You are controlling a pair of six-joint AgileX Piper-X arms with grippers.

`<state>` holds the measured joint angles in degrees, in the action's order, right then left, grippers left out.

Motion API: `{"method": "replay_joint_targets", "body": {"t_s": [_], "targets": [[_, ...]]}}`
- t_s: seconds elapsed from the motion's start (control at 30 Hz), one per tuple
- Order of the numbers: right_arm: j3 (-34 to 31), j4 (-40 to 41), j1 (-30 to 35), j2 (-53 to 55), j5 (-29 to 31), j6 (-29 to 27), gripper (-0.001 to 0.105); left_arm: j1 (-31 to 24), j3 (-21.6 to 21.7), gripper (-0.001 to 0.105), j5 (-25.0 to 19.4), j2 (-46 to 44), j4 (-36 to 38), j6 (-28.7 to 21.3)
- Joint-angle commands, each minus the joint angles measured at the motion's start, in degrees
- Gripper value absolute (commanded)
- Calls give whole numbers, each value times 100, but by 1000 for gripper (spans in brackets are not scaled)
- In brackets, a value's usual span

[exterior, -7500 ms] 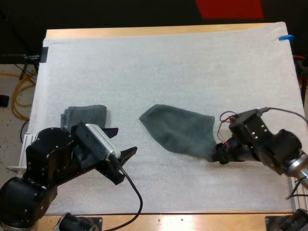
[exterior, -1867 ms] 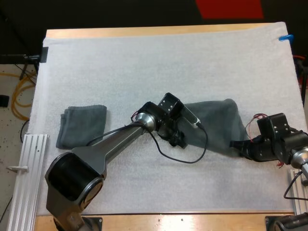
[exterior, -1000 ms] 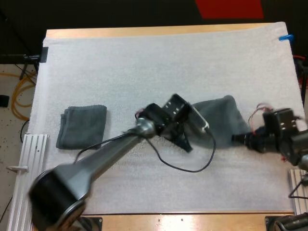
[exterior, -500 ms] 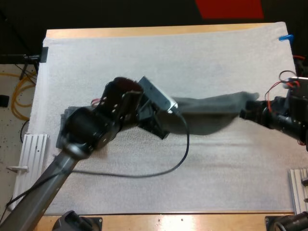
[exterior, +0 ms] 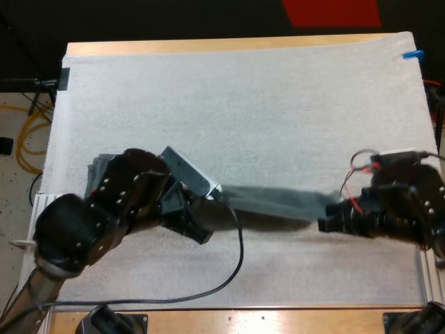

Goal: Pick towel from pile fold and stack

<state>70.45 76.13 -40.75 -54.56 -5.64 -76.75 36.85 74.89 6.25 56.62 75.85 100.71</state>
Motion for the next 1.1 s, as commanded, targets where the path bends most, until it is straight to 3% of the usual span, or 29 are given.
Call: {"method": "replay_joint_targets", "body": {"t_s": [0.0, 0.13, 0.23, 0.37, 0.5, 0.77, 1.07], "targets": [[67, 235, -112, 52, 102, 191, 0, 32, 14, 0, -7, -44, 63, 89], [-13, 378, -293, 20, 111, 507, 0, 32, -154, 0, -8, -13, -82, 87], [-239, 162, -259, -130, 479, 507, 0, 32, -544, 0, -22, 101, -477, 69], [-777, -671, 39, -598, 782, 418, 0, -120, -1179, 0, -221, 414, -1498, -79], [-1255, -2144, 721, -1263, 426, 140, 0, -571, -1528, 0, -95, 934, -2541, -296], [-1313, -3965, 1721, -2655, -424, -17, 0, -1367, -1553, 0, 657, 2356, -3857, -632], [-1313, -4866, 2202, -3605, -839, 174, 0, -1784, -1553, 0, 753, 3431, -4636, -632]]}}
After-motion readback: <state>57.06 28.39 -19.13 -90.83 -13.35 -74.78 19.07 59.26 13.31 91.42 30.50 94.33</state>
